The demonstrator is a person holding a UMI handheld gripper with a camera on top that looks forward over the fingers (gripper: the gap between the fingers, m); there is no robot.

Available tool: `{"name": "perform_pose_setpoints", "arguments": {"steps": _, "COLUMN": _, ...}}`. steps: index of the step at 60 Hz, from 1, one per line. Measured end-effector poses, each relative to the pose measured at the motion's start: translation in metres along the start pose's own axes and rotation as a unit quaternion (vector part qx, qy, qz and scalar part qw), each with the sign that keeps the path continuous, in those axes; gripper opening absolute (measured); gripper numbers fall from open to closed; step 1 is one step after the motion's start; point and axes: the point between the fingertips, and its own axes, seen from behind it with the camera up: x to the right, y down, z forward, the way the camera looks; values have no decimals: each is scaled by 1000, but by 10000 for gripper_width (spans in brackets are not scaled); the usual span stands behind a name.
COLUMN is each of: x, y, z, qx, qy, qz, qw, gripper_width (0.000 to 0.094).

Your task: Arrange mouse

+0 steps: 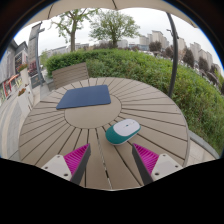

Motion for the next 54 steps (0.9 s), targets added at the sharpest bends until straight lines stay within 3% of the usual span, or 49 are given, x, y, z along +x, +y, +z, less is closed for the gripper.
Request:
{"name": "perform_pose_setpoints", "arguments": {"steps": 47, "x": -26, "y": -66, "z": 95, "qx": -6, "qy": -57, "qz": -39, "qw": 998, "gripper_width": 854}}
{"name": "perform_pose_setpoints", "arguments": {"steps": 54, "x": -19, "y": -66, "z": 97, "qx": -6, "qy": -42, "qz": -56, "qw": 998, "gripper_width": 732}}
